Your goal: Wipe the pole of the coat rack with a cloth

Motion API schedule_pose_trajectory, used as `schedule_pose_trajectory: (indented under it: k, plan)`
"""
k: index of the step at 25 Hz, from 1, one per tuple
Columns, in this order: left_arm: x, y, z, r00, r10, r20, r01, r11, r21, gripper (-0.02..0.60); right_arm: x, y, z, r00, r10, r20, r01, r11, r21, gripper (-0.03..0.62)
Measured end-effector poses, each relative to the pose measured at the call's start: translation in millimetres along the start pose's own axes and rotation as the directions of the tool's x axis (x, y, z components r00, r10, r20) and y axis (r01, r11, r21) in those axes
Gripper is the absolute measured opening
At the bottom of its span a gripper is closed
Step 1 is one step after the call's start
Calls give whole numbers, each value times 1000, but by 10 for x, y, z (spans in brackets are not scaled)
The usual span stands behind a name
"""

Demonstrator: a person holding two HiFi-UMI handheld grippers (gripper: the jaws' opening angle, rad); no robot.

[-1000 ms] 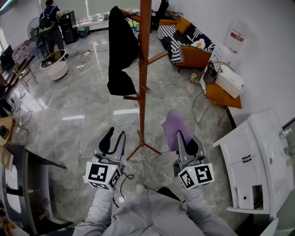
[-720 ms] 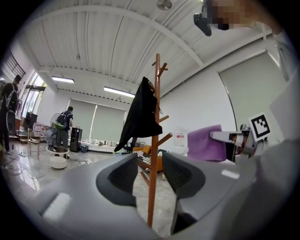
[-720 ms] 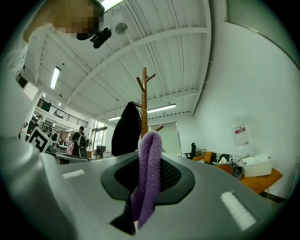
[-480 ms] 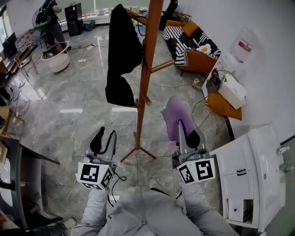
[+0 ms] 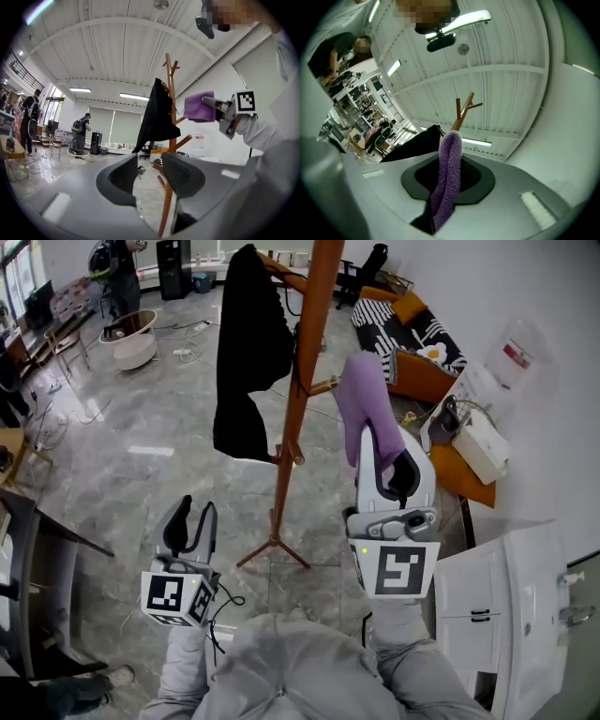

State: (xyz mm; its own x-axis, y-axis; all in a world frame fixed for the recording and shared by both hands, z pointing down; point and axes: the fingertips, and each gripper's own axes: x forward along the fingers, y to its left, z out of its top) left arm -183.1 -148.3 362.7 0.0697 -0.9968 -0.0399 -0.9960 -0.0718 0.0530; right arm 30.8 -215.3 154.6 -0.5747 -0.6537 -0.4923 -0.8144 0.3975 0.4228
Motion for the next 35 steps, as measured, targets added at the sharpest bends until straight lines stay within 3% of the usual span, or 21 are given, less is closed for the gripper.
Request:
schedule_pose_trajectory:
  k: [4,7,16,23,30,35]
  plan:
    - [-107,101,1,999,53,2,-53,999,4,169,350,133,210,997,26,78,-17,994,-107,54]
    - [-173,169,-8,997,83,1,-83,997,2,169,574,251,158,996,69,51,-61,989,-133,54]
    - [-275,286,-76,992,125,-9,-125,992,-15,169,634,573,-251,983,177,-43,-176,984,21,54]
    - [-250,284,-102,993,119,-16,-119,993,-16,169,541,785,-608,964,240,-114,-235,970,60,54]
    - [-205,226,-131,994,104,-18,-105,994,-23,169,436,930,-974,926,316,-204,-298,947,117,54]
    - [-189,217,-152,995,100,-22,-101,995,-28,169,371,954,-1187,899,380,-220,-324,912,252,54]
